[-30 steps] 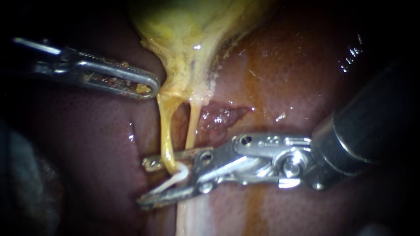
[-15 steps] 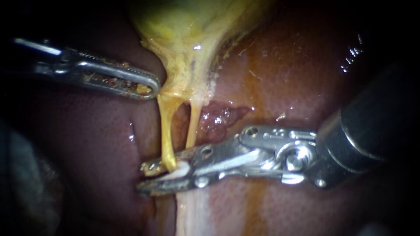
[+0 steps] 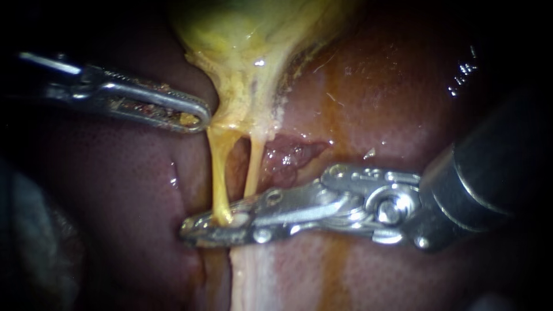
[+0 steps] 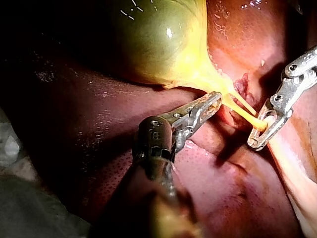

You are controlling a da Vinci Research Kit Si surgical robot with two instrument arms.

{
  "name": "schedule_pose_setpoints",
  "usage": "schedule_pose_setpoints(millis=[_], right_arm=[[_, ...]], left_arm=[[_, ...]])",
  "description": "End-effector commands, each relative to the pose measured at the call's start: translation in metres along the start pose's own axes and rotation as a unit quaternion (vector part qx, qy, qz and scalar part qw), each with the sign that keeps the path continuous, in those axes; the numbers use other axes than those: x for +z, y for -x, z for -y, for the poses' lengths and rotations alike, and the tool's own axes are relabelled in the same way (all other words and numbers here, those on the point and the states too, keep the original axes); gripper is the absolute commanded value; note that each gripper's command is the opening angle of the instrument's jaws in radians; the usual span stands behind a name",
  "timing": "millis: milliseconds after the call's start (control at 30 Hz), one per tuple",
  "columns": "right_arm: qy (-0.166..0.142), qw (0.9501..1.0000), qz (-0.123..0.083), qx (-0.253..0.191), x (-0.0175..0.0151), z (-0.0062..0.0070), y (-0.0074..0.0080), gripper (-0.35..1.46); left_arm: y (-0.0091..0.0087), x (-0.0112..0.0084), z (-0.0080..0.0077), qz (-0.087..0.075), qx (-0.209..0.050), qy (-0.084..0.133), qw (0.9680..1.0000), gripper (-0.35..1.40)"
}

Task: Clipping first clip left tube

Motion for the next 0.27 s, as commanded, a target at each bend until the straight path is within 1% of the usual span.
schedule_pose_setpoints(millis=[33,267], right_arm=[[-0.003,1.0000,0.002,-0.001,0.0001,0.0000,0.0001,-0.35],[-0.003,1.0000,0.002,-0.001,0.0000,-0.0002,0.0001,-0.35]], left_arm=[[0.0000,0.0000,0.0000,0.000,0.000,0.000,1.0000,-0.35],[0.0000,0.0000,0.0000,0.000,0.000,0.000,1.0000,-0.35]])
